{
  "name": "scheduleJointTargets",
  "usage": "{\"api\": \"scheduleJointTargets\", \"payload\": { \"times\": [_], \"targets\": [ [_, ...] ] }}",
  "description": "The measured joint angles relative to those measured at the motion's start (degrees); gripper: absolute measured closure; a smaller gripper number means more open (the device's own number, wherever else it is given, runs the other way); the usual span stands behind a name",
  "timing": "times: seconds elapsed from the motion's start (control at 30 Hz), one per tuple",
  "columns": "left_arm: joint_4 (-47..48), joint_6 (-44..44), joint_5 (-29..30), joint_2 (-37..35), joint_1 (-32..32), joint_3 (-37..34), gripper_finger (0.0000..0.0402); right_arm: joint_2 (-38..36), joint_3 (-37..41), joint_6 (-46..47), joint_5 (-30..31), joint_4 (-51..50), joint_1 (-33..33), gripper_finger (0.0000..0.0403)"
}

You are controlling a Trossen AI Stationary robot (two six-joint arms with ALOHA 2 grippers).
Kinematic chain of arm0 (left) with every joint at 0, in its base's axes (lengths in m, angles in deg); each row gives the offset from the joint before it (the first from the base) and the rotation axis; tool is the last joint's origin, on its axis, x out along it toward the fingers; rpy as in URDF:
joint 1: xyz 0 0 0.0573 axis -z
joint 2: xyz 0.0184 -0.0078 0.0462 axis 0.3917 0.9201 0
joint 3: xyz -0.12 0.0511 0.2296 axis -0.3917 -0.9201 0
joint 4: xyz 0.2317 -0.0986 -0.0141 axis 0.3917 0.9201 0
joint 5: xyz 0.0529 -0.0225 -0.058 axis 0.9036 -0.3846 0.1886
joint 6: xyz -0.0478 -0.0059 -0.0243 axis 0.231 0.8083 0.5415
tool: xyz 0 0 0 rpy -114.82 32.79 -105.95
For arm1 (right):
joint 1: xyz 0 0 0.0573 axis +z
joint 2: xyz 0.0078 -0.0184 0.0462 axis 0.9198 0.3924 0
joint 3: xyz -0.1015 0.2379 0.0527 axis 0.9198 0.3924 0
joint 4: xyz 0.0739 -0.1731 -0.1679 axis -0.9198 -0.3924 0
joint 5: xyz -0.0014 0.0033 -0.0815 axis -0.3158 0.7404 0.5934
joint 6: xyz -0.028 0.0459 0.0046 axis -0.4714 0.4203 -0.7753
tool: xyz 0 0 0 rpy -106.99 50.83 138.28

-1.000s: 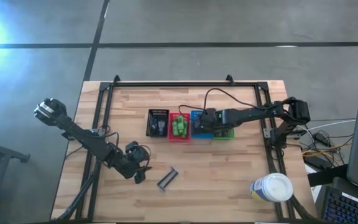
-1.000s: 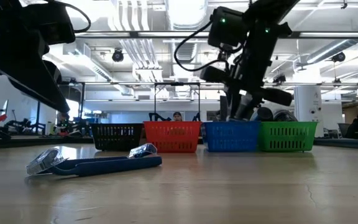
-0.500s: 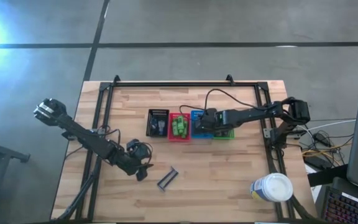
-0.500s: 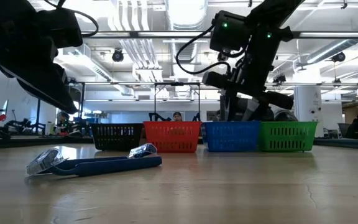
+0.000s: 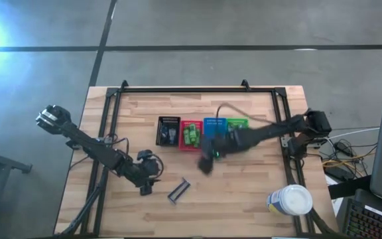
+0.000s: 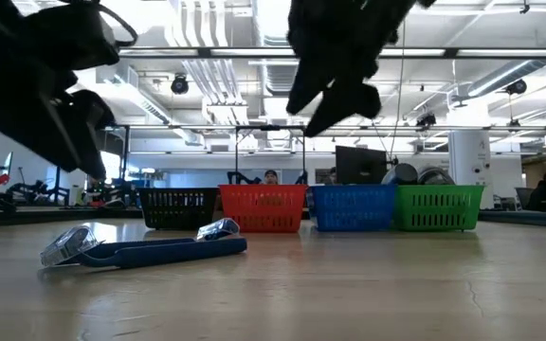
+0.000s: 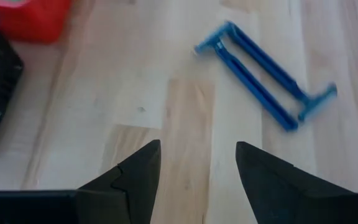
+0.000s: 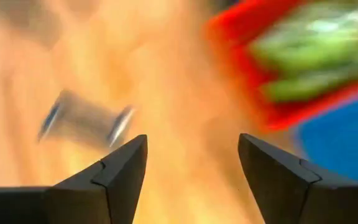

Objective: Pick & Place Travel size toiletries
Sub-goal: Put the blue razor into the blue basket

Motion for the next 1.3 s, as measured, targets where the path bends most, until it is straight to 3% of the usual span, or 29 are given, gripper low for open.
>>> {"api": "scheduleJointTargets", "payload": {
  "times": [0.27,0.43,0.77,1.03,1.3],
  "targets": [
    [3.89,0.94,-1.10,-0.02,0.02,-0.05,0.0188,10.49,-9.05,-21.97,-2.78,0.08,10.77,0.0187],
    [5.30,7.80,-2.30,-0.02,1.64,-0.16,0.0188,19.38,-17.75,-25.55,-5.64,-0.68,11.11,0.0205],
    [5.47,19.71,-3.09,-0.04,11.46,-3.56,0.0188,32.49,-34.41,-39.92,-9.26,-9.35,11.46,0.0221],
    [5.25,27.03,-2.40,-0.04,14.69,-5.90,0.0188,38.52,-41.98,-45.72,-10.48,-15.75,12.61,0.0232],
    [5.09,27.08,-1.72,-0.04,14.69,-6.19,0.0188,39.08,-41.34,-45.53,-10.16,-16.88,13.10,0.0249]
  ]
}}
